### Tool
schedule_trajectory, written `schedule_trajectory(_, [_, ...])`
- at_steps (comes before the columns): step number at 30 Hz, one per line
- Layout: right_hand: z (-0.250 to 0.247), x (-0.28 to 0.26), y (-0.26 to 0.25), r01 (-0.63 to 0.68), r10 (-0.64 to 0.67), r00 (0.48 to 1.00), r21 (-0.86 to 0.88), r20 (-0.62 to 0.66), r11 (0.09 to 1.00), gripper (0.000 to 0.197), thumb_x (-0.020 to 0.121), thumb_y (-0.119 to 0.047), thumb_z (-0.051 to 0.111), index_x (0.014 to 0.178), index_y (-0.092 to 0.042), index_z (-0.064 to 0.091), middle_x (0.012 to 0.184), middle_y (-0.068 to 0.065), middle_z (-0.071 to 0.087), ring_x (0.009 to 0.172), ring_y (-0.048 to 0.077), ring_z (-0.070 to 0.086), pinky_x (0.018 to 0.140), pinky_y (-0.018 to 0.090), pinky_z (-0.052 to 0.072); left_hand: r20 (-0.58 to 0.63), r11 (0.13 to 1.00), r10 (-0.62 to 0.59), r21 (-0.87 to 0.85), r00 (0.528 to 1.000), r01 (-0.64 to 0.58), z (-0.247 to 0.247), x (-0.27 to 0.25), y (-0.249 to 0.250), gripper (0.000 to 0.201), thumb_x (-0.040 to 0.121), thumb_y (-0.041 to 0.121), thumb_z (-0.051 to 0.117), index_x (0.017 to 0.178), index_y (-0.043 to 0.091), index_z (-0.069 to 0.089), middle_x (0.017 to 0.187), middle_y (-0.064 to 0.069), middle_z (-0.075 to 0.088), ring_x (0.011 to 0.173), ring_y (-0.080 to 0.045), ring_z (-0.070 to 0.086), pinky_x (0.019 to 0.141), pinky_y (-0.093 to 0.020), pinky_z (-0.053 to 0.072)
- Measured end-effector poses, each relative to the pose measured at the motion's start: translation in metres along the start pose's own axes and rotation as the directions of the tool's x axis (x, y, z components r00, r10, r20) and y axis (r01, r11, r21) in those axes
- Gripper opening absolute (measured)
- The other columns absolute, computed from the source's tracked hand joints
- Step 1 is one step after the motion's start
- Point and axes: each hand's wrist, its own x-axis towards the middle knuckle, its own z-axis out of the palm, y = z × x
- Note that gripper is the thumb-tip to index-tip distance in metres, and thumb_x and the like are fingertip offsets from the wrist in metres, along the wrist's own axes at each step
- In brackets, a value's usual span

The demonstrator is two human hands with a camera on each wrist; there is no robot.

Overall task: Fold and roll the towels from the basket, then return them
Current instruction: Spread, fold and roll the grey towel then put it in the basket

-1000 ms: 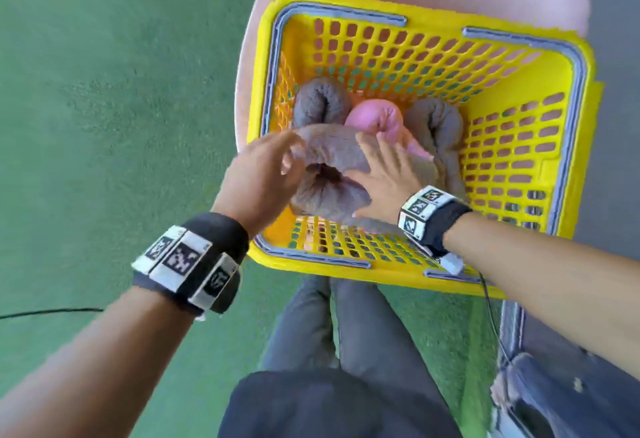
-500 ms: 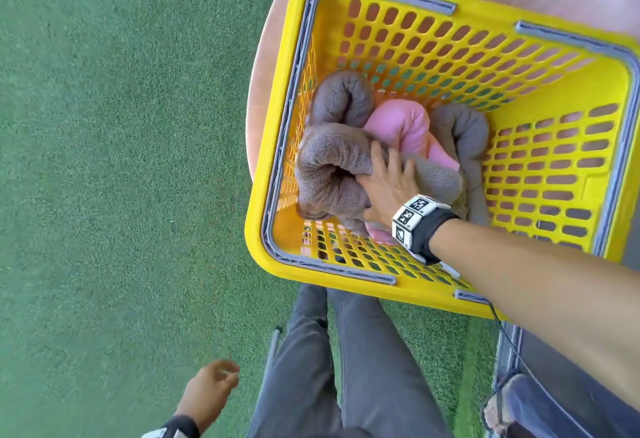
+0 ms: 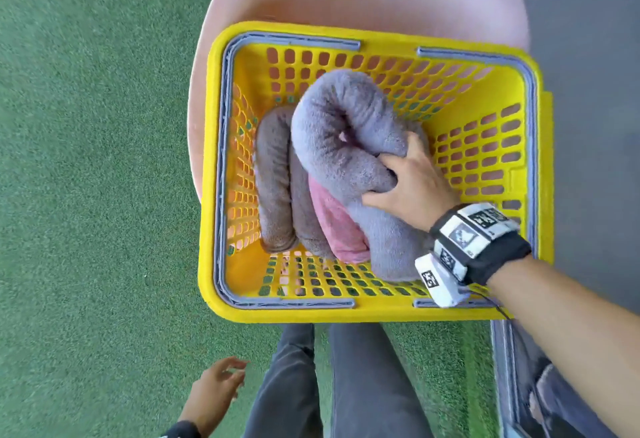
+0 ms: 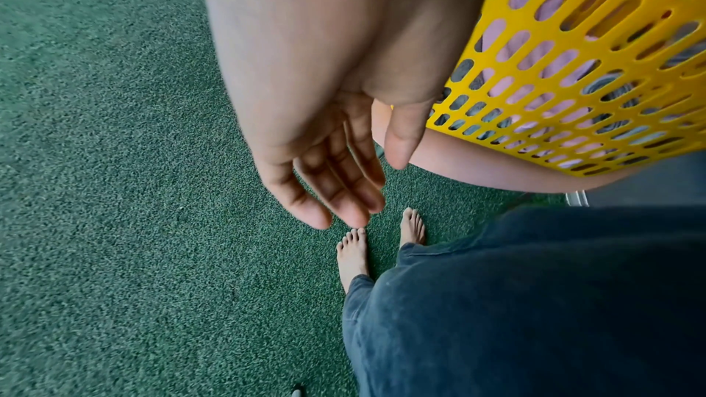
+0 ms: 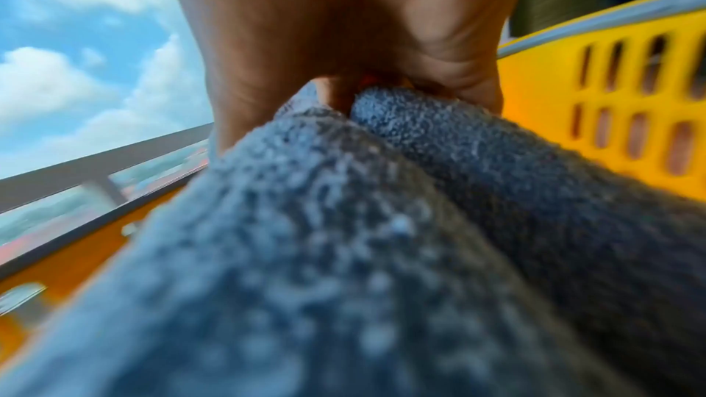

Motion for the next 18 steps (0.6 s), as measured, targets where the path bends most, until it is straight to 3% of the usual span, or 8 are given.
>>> schedule_trajectory(3, [-0.027, -0.006, 0.035, -0.228, 0.23, 0.973, 0.036, -0.038, 0.973, 0.045, 0.064, -0.048, 0.072, 0.099, -0.02, 0.067, 0.107, 0.007, 0.035, 0.103, 0.031, 0.05, 0.094, 0.033, 0.039, -0.011, 0.999, -0.047, 0.025, 0.999, 0.047, -0.005, -0.004, 0.007, 0.013, 0.085, 0.006, 0.062, 0.085, 0.018, 0.068, 0.06, 0.003, 0.069, 0.055, -0.018, 0.061, 0.07, -0.036, 0.054])
schedule_trajectory(6, [-0.024, -0.002, 0.069, -0.462, 0.462, 0.887, -0.066, -0.001, 0.885, 0.061, 0.059, -0.062, 0.064, 0.106, -0.023, 0.064, 0.111, 0.013, 0.037, 0.106, 0.039, 0.049, 0.095, 0.041, 0.042, 0.012, 0.998, -0.061, 0.023, 0.998, 0.06, -0.006, -0.014, 0.019, 0.015, 0.072, 0.026, 0.062, 0.083, 0.019, 0.068, 0.058, 0.002, 0.068, 0.054, -0.018, 0.06, 0.071, -0.039, 0.056])
schedule_trajectory(9, [-0.014, 0.008, 0.079, -0.433, 0.428, 0.901, -0.082, -0.075, 0.897, 0.054, 0.067, -0.051, 0.07, 0.116, -0.029, 0.058, 0.139, 0.015, 0.029, 0.118, 0.044, 0.042, 0.101, 0.05, 0.038, -0.049, 0.995, -0.012, 0.101, 0.999, 0.017, -0.008, -0.037, 0.048, 0.01, 0.079, 0.024, 0.065, 0.074, 0.033, 0.066, 0.058, 0.005, 0.067, 0.057, -0.013, 0.063, 0.069, -0.034, 0.055])
schedule_trajectory(11, [-0.012, 0.017, 0.069, -0.3, 0.289, 0.95, -0.084, -0.12, 0.95, 0.046, 0.077, -0.037, 0.069, 0.12, -0.027, 0.056, 0.137, 0.013, 0.036, 0.12, 0.041, 0.042, 0.099, 0.047, 0.039, -0.167, 0.961, 0.175, 0.242, 0.97, -0.131, -0.007, -0.058, 0.078, 0.018, 0.085, 0.021, 0.063, 0.075, 0.036, 0.062, 0.058, 0.012, 0.061, 0.054, -0.002, 0.057, 0.063, -0.029, 0.05])
schedule_trajectory(12, [-0.009, 0.023, 0.063, -0.239, 0.234, 0.967, -0.042, -0.102, 0.97, 0.04, 0.08, -0.034, 0.066, 0.118, -0.023, 0.057, 0.128, 0.013, 0.046, 0.115, 0.039, 0.048, 0.096, 0.045, 0.041, -0.223, 0.918, 0.337, 0.292, 0.915, -0.268, -0.008, -0.071, 0.101, 0.014, 0.085, 0.024, 0.061, 0.077, 0.035, 0.062, 0.058, 0.014, 0.058, 0.054, -0.001, 0.053, 0.059, -0.023, 0.046])
schedule_trajectory(14, [0.005, 0.03, 0.049, -0.213, 0.21, 0.975, 0.027, 0.076, 0.977, 0.033, 0.084, -0.033, 0.063, 0.114, -0.019, 0.059, 0.114, 0.012, 0.061, 0.109, 0.036, 0.055, 0.092, 0.04, 0.044, -0.284, 0.766, 0.64, 0.298, 0.714, -0.569, -0.01, -0.096, 0.155, 0.007, 0.084, 0.026, 0.056, 0.083, 0.029, 0.063, 0.064, 0.018, 0.052, 0.058, 0.001, 0.048, 0.058, -0.013, 0.04])
schedule_trajectory(16, [0.029, 0.038, 0.043, -0.251, 0.247, 0.929, -0.021, 0.275, 0.968, 0.035, 0.085, -0.032, 0.064, 0.113, -0.013, 0.06, 0.117, 0.015, 0.063, 0.114, 0.034, 0.055, 0.092, 0.035, 0.041, -0.352, 0.616, 0.778, 0.261, 0.521, -0.743, -0.012, -0.098, 0.214, 0.01, 0.085, 0.021, 0.054, 0.086, 0.019, 0.064, 0.072, 0.016, 0.051, 0.064, -0.001, 0.048, 0.061, -0.013, 0.039])
schedule_trajectory(18, [0.049, 0.051, 0.04, -0.282, 0.29, 0.886, -0.077, 0.361, 0.956, 0.037, 0.084, -0.034, 0.065, 0.108, -0.006, 0.06, 0.117, 0.021, 0.061, 0.113, 0.036, 0.056, 0.088, 0.033, 0.041, -0.405, 0.641, 0.753, 0.268, 0.519, -0.719, -0.014, -0.072, 0.27, 0.009, 0.086, 0.018, 0.053, 0.086, 0.015, 0.062, 0.073, 0.008, 0.054, 0.066, -0.007, 0.05, 0.061, -0.022, 0.041])
